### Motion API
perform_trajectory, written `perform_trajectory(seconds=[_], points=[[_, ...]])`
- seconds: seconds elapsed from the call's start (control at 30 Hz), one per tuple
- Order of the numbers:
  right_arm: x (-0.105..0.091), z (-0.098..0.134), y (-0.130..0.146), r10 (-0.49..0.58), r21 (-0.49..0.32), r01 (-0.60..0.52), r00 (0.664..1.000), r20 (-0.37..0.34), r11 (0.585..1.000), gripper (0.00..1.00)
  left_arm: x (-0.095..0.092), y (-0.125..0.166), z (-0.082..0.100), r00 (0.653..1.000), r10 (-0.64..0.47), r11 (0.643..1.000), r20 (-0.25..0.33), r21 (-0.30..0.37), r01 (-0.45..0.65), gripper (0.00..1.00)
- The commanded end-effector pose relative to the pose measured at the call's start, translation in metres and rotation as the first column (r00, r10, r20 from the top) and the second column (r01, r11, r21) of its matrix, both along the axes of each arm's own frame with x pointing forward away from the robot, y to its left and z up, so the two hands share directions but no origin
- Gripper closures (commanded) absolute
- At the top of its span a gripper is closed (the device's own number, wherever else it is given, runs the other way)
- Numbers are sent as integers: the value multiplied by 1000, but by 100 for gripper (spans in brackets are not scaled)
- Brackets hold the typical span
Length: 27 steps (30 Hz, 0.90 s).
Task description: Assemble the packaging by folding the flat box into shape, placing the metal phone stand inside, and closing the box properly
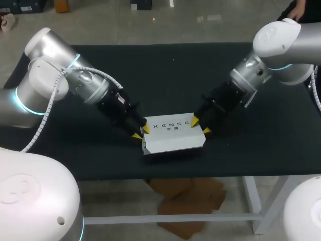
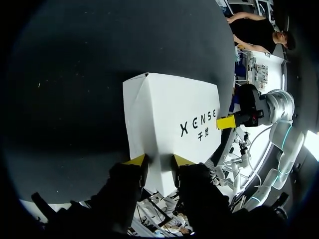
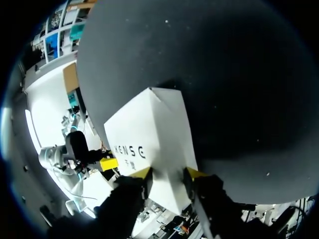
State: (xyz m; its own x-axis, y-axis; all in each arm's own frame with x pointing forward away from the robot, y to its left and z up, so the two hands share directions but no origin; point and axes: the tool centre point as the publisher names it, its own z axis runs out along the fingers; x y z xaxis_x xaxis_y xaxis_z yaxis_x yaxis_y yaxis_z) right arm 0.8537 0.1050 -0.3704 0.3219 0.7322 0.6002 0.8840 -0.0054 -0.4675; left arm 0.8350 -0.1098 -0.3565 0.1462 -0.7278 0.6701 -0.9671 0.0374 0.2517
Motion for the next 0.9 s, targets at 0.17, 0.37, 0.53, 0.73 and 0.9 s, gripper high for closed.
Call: perform_trajectory(seconds=[0.17, 0.37, 0.53, 0.73, 0.9], points=[[5, -1, 10, 24, 13, -24, 999, -39, 1000, 56, 4, -12, 3, 1000, -15, 1000, -18, 5, 15, 67], [6, 1, 10, 27, 19, -26, 998, -56, 999, 56, 5, -13, 5, 999, -19, 1000, -33, 7, 19, 67], [7, 1, 10, 29, 20, -28, 997, -67, 999, 55, 7, -13, 6, 999, -17, 1000, -42, 8, 17, 68], [8, 1, 10, 31, 18, -30, 997, -75, 999, 55, 10, -10, 6, 999, -10, 1000, -52, 9, 11, 69], [9, 1, 11, 37, 17, -36, 996, -87, 999, 55, 12, -9, 6, 998, -9, 1000, -63, 9, 9, 69]])
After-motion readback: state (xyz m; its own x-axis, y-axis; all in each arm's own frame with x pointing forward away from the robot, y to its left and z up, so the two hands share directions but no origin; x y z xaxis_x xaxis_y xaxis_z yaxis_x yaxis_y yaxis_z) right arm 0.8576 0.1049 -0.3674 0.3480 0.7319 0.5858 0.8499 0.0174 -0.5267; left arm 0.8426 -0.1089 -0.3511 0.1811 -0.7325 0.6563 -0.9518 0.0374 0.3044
